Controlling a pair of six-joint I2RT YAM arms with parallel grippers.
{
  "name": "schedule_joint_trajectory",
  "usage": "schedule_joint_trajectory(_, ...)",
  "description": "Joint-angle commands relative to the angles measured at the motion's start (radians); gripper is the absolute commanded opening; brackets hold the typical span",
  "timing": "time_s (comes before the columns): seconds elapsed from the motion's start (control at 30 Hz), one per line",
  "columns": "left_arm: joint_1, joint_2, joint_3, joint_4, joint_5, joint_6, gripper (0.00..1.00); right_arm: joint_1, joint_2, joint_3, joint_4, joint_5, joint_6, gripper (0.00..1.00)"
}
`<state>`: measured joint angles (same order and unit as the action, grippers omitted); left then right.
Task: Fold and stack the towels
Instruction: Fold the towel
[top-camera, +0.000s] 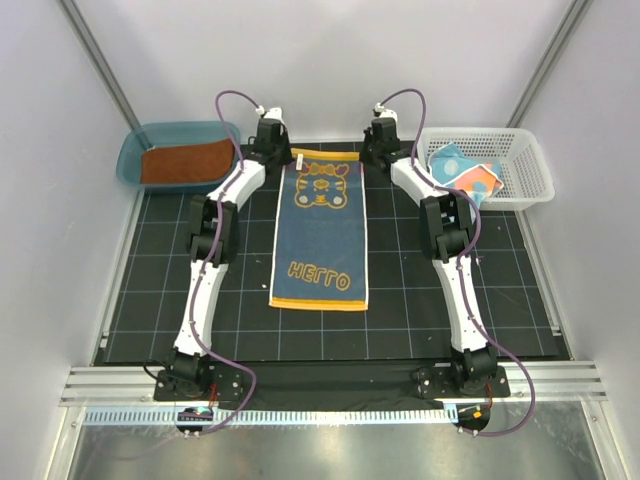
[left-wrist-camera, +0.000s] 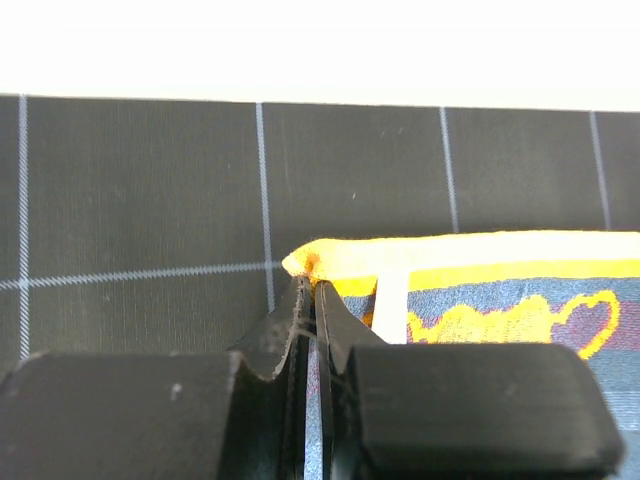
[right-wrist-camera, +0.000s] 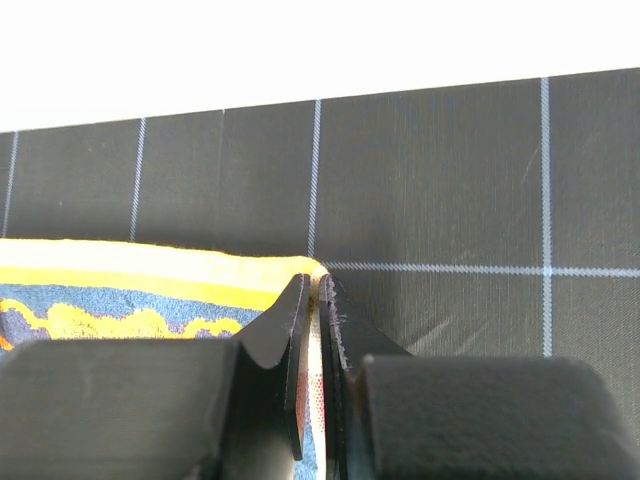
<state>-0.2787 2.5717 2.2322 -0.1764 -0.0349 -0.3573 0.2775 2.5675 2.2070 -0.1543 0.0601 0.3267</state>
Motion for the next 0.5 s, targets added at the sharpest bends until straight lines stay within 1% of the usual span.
schedule_joint_trajectory(0.0,0.009,-0.067,0.061,0.077,-0.022,0.024,0.06,-0.006,-0.087,0.056,0.068,0.003,-0.023,0.04)
schedule_joint_trajectory(0.03,0.012,-0.067,0.067,0.077,-0.022,0.026,0.06,-0.006,-0.087,0.063,0.07,0.003,-0.028,0.05)
schedule_joint_trajectory(0.1,0.016,-0.07,0.075,0.08,-0.022,0.026,0.03,-0.006,-0.092,0.066,0.073,-0.003,-0.031,0.04)
schedule_joint_trajectory(0.23,0.021,-0.085,0.069,0.084,-0.02,0.026,0.0,-0.006,-0.124,0.039,0.091,-0.008,-0.037,0.04)
schedule_joint_trajectory(0.37,0.021,-0.131,0.017,0.09,-0.01,0.024,0.0,-0.006,-0.188,-0.038,0.125,-0.022,-0.038,0.02)
schedule_joint_trajectory(0.47,0.021,-0.188,-0.055,0.113,-0.003,0.011,0.0,-0.003,-0.234,-0.118,0.15,-0.031,-0.038,0.02)
